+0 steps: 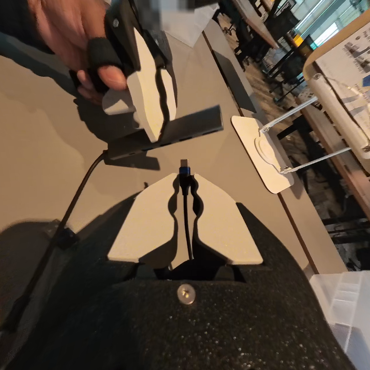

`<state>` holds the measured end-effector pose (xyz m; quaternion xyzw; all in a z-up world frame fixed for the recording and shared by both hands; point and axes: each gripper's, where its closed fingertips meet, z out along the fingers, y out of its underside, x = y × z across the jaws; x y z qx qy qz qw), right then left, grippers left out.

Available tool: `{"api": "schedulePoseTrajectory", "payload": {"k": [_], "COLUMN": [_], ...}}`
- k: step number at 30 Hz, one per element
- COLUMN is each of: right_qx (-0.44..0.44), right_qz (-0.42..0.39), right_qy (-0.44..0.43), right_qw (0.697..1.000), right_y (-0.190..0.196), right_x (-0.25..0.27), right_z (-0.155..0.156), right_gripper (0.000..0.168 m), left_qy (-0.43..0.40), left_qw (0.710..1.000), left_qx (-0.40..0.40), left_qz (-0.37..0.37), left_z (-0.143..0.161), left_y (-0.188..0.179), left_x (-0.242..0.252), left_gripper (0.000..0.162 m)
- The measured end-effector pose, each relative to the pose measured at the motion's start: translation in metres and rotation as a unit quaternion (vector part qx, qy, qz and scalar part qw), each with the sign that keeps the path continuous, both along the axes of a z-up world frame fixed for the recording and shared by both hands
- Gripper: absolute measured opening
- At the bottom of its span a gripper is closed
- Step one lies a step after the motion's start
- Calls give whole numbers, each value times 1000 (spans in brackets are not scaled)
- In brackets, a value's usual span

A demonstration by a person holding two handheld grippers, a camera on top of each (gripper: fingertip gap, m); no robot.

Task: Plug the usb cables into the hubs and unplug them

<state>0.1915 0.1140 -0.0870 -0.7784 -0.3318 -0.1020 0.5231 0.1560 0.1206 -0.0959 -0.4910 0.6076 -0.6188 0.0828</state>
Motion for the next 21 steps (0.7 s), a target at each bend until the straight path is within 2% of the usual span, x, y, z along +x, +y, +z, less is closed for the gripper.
{"api": "schedulePoseTrajectory", "payload": {"k": [7, 21], "right_qx": [0, -7], "right_qz": [-7, 0], "right_qy": [-2, 10], "right_qw": [1000, 1000], "right_y": [-5, -7], "right_x": [-6, -8], "right_z": [-8, -8], "right_gripper": [10, 10], "left_qy": [18, 4], "left_qw": [999, 998], "left_qx": [21, 56], "left_qz": [-17, -26], "left_z": [-7, -9], "left_y": [-17, -21], "left_x": [2, 2], "left_gripper": [10, 12]}}
